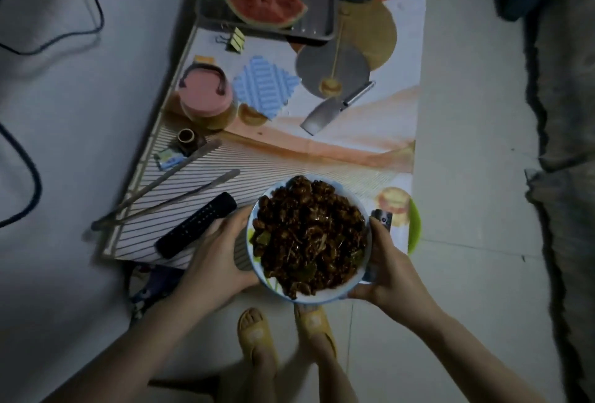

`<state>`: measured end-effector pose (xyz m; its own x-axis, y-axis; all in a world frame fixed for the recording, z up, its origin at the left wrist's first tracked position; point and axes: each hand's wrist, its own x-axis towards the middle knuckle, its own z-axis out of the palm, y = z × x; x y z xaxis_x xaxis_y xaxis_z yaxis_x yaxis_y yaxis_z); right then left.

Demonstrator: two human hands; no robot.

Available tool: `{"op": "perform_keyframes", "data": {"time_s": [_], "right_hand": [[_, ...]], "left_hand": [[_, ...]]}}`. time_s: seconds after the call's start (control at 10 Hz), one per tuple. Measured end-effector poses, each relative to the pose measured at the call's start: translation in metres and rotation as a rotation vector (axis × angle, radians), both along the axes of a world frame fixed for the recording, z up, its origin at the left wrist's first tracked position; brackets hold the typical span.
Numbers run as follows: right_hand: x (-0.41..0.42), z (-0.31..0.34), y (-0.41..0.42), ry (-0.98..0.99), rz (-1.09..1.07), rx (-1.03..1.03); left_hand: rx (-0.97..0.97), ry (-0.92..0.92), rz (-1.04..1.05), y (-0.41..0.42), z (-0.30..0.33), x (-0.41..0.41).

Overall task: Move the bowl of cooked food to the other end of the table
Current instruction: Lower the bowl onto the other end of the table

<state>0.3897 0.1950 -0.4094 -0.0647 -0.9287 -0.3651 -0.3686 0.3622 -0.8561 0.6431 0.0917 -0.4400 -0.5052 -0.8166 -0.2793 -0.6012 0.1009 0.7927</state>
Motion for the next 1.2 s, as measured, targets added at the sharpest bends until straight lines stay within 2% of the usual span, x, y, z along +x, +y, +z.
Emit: {"op": "perform_keyframes", "data": {"time_s": [0.2,0.4,0.6,0.9,1.0,1.1,1.2], "right_hand": [[-0.011,-0.066,0.002,0.096,-0.041,0.023],[-0.019,-0.114,0.002,0.202,-0.015,0.033],[-0.021,-0.132,0.005,0.267,-0.018,0.025],[-0.022,-0.131,0.003,0.343,0.015,0.046],[-0.021,-0.127,0.004,0.35,0.012,0.061],[-0.022,-0.123,0.001,0.369,0.033,0.102],[-0.026,-0.111,-0.003,0.488,0.125,0.216]], "left_hand": [[0.014,0.014,-0.031,-0.012,-0.068,-0.016],[-0.018,0.015,-0.02,-0.011,-0.107,-0.022],[-0.094,0.005,-0.004,-0.003,-0.115,-0.027],[-0.095,-0.054,0.022,0.0,-0.111,-0.027],[-0.122,-0.111,0.013,0.005,-0.105,-0.029],[-0.151,-0.242,-0.027,0.005,-0.098,-0.03],[-0.194,-0.475,-0.039,0.009,-0.078,-0.025]]}}
